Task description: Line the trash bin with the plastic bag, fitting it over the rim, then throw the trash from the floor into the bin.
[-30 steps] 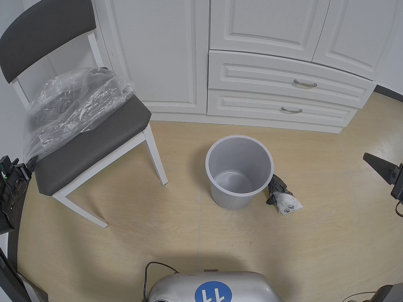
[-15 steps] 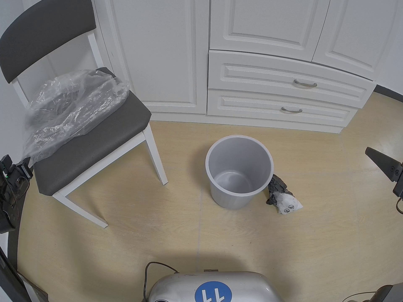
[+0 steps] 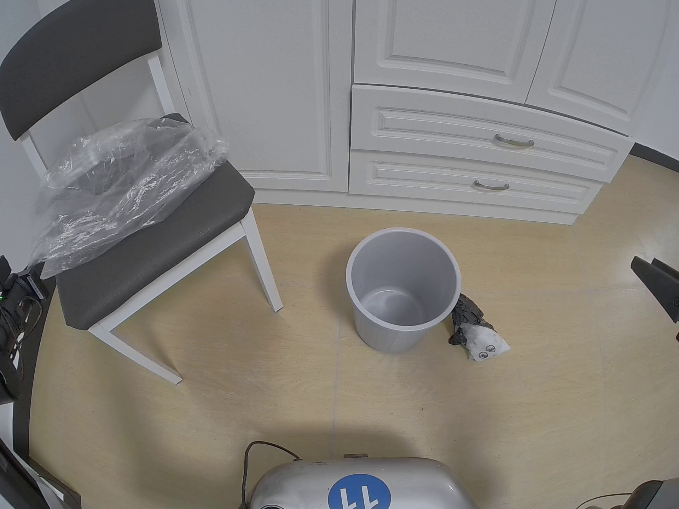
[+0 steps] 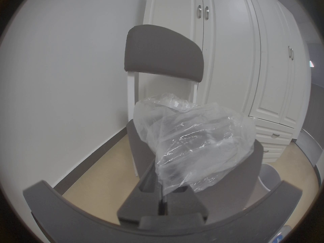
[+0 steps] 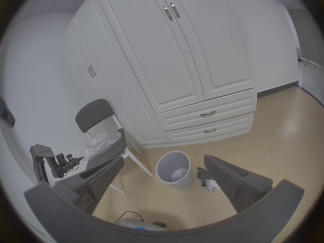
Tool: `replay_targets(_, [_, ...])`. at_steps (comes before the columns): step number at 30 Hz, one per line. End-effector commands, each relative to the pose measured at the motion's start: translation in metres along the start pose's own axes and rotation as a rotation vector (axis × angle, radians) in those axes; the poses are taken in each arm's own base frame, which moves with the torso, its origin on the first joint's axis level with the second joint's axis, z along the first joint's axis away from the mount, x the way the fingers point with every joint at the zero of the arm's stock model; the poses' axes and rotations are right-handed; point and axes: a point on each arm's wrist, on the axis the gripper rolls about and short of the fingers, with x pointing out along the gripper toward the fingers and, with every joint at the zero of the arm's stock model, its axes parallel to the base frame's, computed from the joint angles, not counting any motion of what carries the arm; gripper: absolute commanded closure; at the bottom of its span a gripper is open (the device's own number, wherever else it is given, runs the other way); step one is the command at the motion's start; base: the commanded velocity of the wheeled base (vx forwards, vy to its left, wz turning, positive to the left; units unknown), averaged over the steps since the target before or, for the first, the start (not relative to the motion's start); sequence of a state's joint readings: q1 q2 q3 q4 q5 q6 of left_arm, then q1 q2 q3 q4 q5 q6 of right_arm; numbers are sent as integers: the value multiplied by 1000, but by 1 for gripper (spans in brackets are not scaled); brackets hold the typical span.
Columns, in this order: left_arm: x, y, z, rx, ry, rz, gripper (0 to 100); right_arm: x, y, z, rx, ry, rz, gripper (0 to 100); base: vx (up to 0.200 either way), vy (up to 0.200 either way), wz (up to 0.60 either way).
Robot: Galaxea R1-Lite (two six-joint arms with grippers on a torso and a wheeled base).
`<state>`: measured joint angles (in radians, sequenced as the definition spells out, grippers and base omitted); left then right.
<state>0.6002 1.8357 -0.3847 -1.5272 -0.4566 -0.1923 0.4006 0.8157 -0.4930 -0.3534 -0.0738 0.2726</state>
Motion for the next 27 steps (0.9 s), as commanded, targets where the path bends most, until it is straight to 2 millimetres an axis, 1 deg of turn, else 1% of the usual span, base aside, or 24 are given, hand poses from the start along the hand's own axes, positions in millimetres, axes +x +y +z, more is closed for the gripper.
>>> replay_targets(1, [-30, -38, 19, 13, -40, -87, 100, -7, 0, -2, -34, 14, 6, 0, 0, 0, 0])
replay_targets(2, [-35, -48, 22, 12, -47, -116, 100, -8, 0, -2, -45, 19, 5, 0, 0, 0, 0])
replay_targets(4, [-44, -60, 28, 16, -60, -148, 100, -11, -1, -2, -49, 15, 4, 0, 0, 0, 0])
replay_targets(7, [-58, -74, 32, -6, -38, -186, 100, -12, 0, 0, -49, 5, 2, 0, 0, 0, 0])
replay_targets(8, [-58, -74, 32, -6, -38, -186, 100, -12, 0, 0, -49, 5, 2, 0, 0, 0, 0])
replay_targets(9, [-64, -82, 34, -54, -17, -213, 100, -13, 0, 2, -48, -4, 1, 0, 0, 0, 0])
replay_targets(12, [-67, -92, 42, -138, -13, -256, 100, -13, 0, 2, -48, -4, 1, 0, 0, 0, 0])
replay_targets(14, [-66, -94, 47, -169, -27, -268, 100, -11, 0, 1, -49, 3, -2, 0, 0, 0, 0])
replay_targets(18, [-63, -95, 52, -173, -43, -276, 100, -9, 0, 0, -49, 13, 0, 0, 0, 0, 0])
replay_targets(21, [-61, -94, 52, -171, -41, -282, 100, -7, -1, -2, -50, 25, -6, 0, 0, 0, 0])
replay_targets(23, [-61, -93, 48, -172, -26, -276, 100, -6, -1, -3, -51, 33, -7, 0, 0, 0, 0])
replay_targets(26, [-47, -86, 52, -165, -39, -257, 100, -4, -2, -6, -52, 49, -12, 0, 0, 0, 0])
replay_targets(27, [-46, -85, 55, -161, -49, -252, 100, -3, -2, -6, -54, 52, -13, 0, 0, 0, 0])
